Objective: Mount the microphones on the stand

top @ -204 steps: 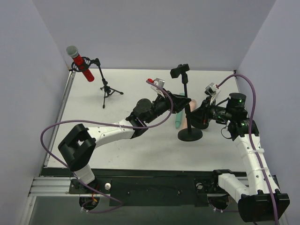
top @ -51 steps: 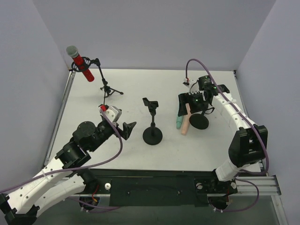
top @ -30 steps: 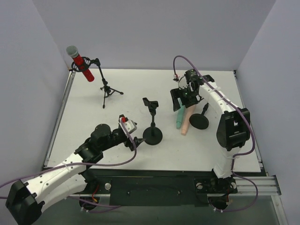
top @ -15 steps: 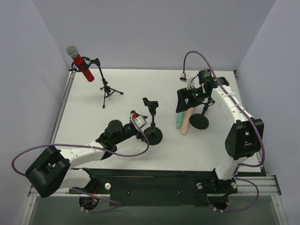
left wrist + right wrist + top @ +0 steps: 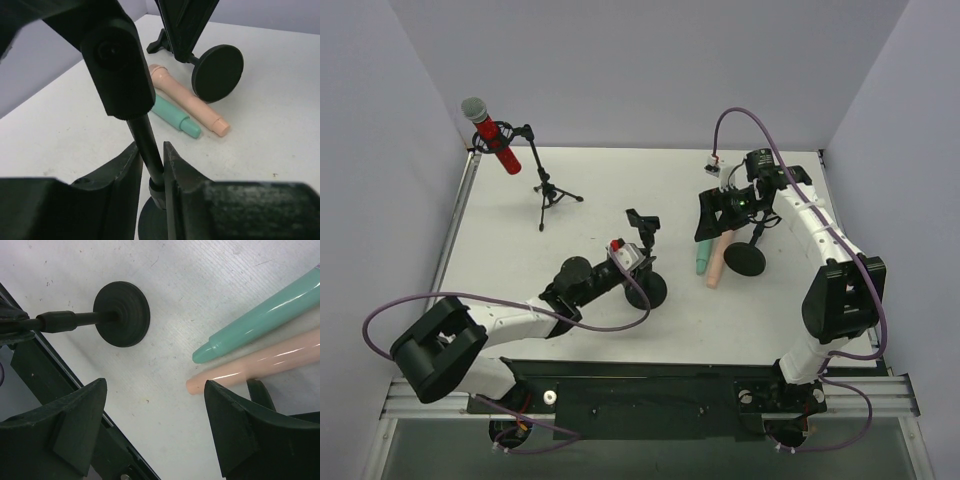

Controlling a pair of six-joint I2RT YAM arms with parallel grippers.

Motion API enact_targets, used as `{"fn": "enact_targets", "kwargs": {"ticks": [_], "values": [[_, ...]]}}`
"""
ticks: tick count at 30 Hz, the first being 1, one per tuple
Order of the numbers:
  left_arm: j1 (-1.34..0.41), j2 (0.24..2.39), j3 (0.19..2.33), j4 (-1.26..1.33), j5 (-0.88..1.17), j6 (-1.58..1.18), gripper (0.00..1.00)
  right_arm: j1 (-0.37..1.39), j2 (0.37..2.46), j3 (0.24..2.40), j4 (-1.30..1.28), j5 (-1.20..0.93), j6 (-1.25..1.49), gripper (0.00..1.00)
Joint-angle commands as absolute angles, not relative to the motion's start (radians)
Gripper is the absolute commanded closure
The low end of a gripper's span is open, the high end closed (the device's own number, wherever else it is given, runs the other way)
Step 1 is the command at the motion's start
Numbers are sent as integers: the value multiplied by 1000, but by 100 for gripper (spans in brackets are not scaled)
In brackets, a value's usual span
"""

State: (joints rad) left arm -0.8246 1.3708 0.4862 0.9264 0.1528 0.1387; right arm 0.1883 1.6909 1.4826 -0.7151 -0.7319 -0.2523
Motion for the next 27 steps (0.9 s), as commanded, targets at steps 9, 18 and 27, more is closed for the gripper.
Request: {"fn": "enact_targets", "kwargs": {"ticks": [9, 18, 27], "values": [[-1020, 1414, 551, 1100, -404, 77, 100, 173, 1652, 1474, -727, -776, -258, 26], [-1141, 1666, 690, 1394, -922, 92, 100, 170, 1649, 1468, -727, -779, -255, 26], [-1147, 1689, 709, 1306, -901, 51, 51, 158, 1651, 1468, -726, -779, -255, 26]]}}
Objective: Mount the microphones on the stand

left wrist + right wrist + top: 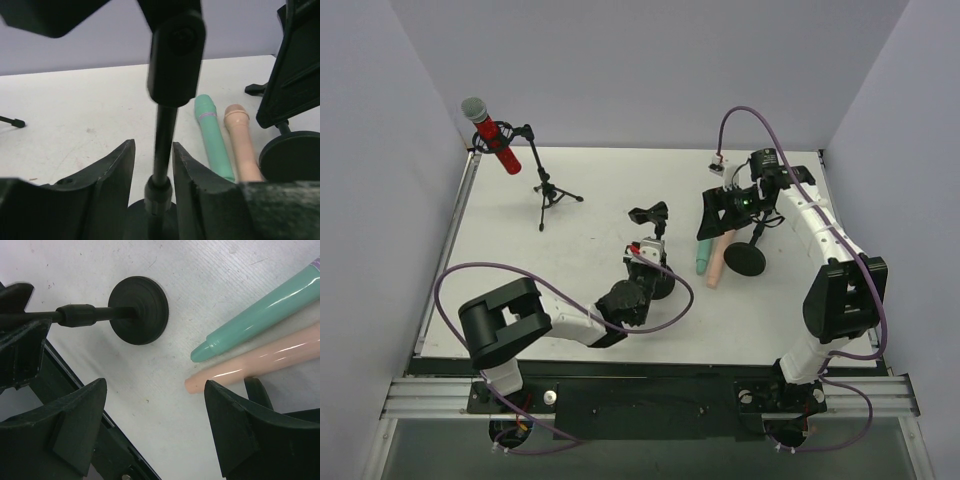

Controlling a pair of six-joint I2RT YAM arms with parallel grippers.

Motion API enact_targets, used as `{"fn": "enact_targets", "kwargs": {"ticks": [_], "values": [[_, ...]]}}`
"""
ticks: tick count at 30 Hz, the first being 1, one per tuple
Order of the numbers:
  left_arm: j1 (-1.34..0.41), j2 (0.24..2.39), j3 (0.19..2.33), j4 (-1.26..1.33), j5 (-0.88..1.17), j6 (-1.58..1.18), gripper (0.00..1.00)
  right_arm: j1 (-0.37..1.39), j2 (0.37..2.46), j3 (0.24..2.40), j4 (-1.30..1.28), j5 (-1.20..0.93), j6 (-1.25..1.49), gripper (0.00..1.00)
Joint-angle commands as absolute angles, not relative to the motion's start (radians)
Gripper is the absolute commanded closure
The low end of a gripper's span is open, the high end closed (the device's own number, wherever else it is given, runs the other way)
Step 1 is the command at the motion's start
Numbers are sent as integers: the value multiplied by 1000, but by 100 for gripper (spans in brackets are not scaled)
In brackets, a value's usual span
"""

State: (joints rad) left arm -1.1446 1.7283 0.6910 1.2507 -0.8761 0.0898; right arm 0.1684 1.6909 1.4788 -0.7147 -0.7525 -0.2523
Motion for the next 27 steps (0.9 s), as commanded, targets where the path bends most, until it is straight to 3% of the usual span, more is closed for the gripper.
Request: {"fn": "enact_targets", "kwargs": {"ticks": [1, 3, 7, 12, 18, 22, 27], "values": [[-1147, 1672, 701, 1284, -888, 46, 40, 158, 1654, 1468, -726, -778, -255, 26], [-1147, 1648, 689, 1258, -865, 40, 30, 156, 1658, 1468, -727, -779, -256, 26], [-1149, 1577, 649, 1186, -816, 6, 19, 156, 1658, 1466, -726, -769, -258, 26], [-1161, 1405, 511, 1024, -659, -87, 17, 155, 1644, 1445, -697, -707, -247, 26], [-1112, 1036, 515, 420, -404, -247, 14, 205, 1655, 1410, -565, -473, -70, 27], [-866, 873, 651, -75, -180, -336, 13, 256, 1704, 1422, -497, -133, 139, 27], [-554, 767, 707, -222, 48, -247, 12, 311, 1749, 1401, -425, -3, 232, 32]]}}
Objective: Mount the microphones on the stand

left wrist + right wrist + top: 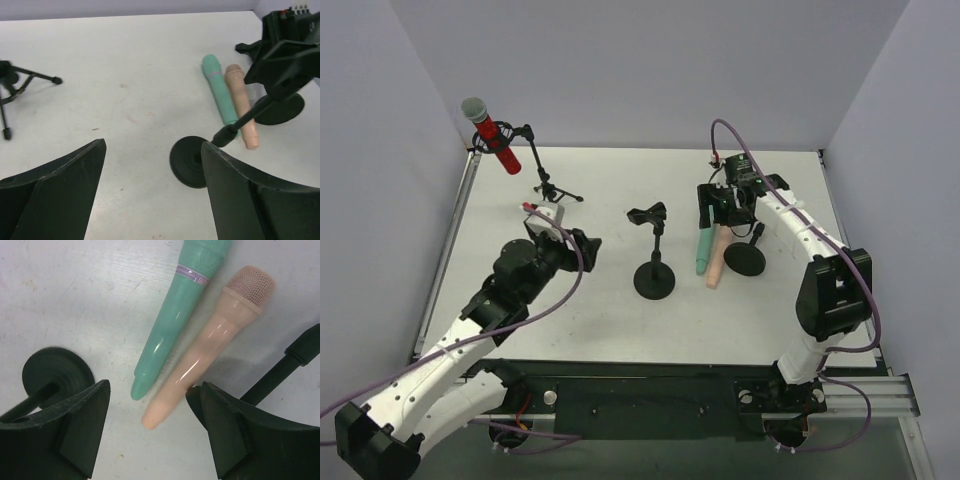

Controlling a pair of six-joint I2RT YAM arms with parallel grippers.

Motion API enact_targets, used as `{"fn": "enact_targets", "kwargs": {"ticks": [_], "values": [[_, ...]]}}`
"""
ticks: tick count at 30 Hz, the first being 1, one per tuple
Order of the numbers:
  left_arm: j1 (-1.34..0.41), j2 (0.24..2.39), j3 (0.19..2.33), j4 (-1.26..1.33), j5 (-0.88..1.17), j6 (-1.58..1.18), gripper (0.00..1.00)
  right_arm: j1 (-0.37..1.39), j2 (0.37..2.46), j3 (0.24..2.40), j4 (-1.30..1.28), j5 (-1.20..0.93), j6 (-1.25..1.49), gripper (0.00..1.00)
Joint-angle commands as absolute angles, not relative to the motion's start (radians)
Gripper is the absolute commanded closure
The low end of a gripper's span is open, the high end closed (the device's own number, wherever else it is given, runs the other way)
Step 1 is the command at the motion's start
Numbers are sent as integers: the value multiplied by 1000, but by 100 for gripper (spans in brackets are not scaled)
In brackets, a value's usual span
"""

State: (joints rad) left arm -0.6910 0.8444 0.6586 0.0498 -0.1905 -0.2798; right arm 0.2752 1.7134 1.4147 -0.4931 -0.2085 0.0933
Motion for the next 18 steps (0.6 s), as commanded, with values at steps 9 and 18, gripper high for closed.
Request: {"fn": "enact_targets", "kwargs": {"ticks": [9, 18], "values": [[-543, 672, 641, -272, -78, -107, 11, 337, 1916, 1494, -454, 74, 258, 45], [-529, 672, 630, -250, -54, -95, 11, 344, 2075, 1604, -502, 40, 285, 45]]}}
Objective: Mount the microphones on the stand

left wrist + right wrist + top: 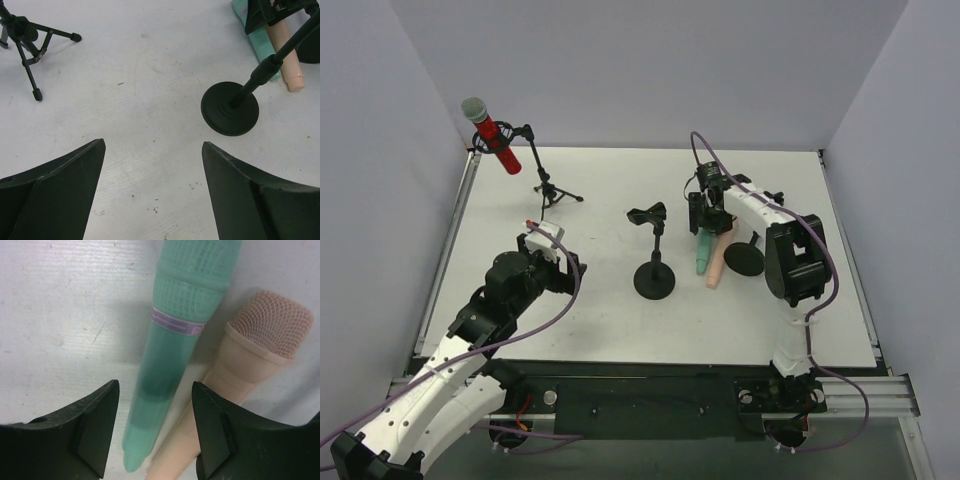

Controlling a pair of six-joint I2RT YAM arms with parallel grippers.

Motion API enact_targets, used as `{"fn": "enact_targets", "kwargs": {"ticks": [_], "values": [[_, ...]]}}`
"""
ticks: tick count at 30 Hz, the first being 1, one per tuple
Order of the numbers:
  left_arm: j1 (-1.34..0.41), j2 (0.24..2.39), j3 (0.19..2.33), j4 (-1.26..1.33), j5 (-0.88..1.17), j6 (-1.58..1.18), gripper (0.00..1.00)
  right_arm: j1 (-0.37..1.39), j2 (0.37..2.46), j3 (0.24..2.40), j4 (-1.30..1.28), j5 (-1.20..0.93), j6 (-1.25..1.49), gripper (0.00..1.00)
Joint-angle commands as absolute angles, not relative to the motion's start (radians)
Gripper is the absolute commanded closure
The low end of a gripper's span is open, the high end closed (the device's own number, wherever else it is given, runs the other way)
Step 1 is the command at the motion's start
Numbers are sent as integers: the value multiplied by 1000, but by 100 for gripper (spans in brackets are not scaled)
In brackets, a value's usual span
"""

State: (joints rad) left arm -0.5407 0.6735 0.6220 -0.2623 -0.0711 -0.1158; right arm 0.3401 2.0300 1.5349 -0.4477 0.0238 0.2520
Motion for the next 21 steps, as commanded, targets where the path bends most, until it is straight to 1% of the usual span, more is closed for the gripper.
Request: {"fn": "enact_targets", "kwargs": {"ticks": [1, 9, 10, 13, 15, 16, 17, 19, 20, 21], "values": [[-526, 672, 630, -250, -54, -95, 11, 344, 2086, 1615, -509, 34, 288, 45], [-505, 675, 627, -239, -32, -100, 11, 345, 2137, 1628, -529, 8, 302, 47], [-503, 678, 627, -239, -29, -100, 11, 347, 2137, 1626, -531, 9, 302, 49], [-497, 680, 629, -236, -18, -100, 11, 348, 2149, 1628, -535, -26, 304, 50], [-495, 676, 629, -236, -12, -101, 11, 350, 2157, 1628, -538, -34, 304, 55], [-492, 676, 629, -235, -11, -104, 11, 348, 2158, 1629, -540, -40, 304, 62], [-492, 673, 629, -235, -2, -106, 11, 350, 2161, 1629, -541, -46, 301, 63], [-486, 670, 629, -230, 0, -112, 11, 351, 2157, 1632, -540, -70, 296, 81], [-480, 666, 629, -226, 24, -118, 11, 351, 2154, 1634, -541, -90, 296, 82], [-477, 664, 627, -224, 38, -123, 11, 350, 2139, 1637, -541, -101, 288, 86]]}}
